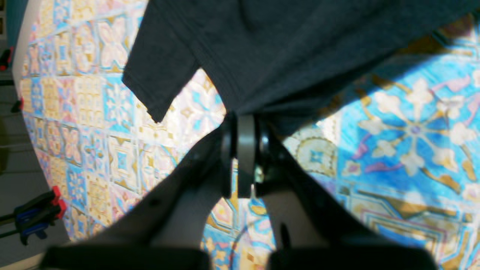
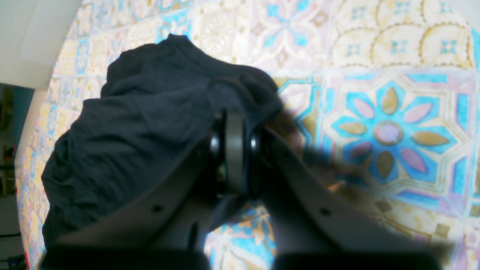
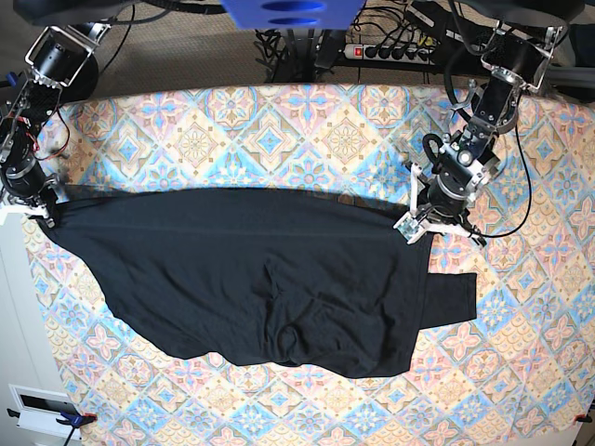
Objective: Layout the t-shirt on the table in an organized manner, then fold the t-shirt properly
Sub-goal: 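Lay the shirt down flat with both grippers holding its edge, then lift the shirt again with both grippers and drag it toward the right gripper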
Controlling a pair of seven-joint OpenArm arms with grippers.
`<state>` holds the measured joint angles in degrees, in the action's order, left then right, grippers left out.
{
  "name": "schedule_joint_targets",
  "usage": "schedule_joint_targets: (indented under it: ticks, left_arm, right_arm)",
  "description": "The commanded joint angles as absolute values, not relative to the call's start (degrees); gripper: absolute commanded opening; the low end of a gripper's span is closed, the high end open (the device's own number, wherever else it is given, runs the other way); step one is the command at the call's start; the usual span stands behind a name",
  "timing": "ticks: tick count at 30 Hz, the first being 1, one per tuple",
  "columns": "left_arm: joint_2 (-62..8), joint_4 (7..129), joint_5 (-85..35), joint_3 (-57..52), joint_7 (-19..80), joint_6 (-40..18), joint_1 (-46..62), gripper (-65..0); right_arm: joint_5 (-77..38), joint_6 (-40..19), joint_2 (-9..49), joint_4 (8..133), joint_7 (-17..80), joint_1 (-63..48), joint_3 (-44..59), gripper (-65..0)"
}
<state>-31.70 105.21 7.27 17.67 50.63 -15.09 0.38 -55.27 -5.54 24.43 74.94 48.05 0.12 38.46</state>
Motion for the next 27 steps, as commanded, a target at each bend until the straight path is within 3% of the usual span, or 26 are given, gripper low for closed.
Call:
schedule_joint_targets:
  ticks: [1, 6, 10, 15, 22, 27]
  left_arm:
    - [-32.40, 106.15, 7.96, 17.19, 49.98, -14.55, -0.13, -65.0]
    - [-32.48, 106.15, 8.04, 15.87, 49.98, -14.55, -0.48, -65.0]
    - [-31.43, 106.24, 6.90, 4.53, 49.89, -15.60, -3.47, -65.0]
    - [-30.46, 105.98, 5.32, -2.59, 52.70, -19.21, -13.14, -65.0]
    - [-30.46, 105.10, 5.32, -0.66, 58.51, -19.30, -29.23, -65.0]
    - [-30.73, 96.92, 5.23, 3.56, 58.77, -19.30, -42.51, -65.0]
  right_arm:
    - [-55.96, -6.02, 25.89, 75.91, 46.81, 0.84, 38.81, -65.0]
    - [-55.96, -6.02, 25.89, 76.35, 46.90, 0.92, 38.81, -65.0]
    - [-55.96, -6.02, 25.89, 76.35, 47.25, 1.54, 38.73, -65.0]
    - [-55.96, -6.02, 25.98, 75.82, 48.13, 14.37, 33.80, -65.0]
    - [-55.96, -6.02, 25.54, 73.19, 45.32, 29.49, 24.75, -65.0]
    - [-55.96, -6.02, 23.78, 68.26, 42.95, 37.05, 23.87, -65.0]
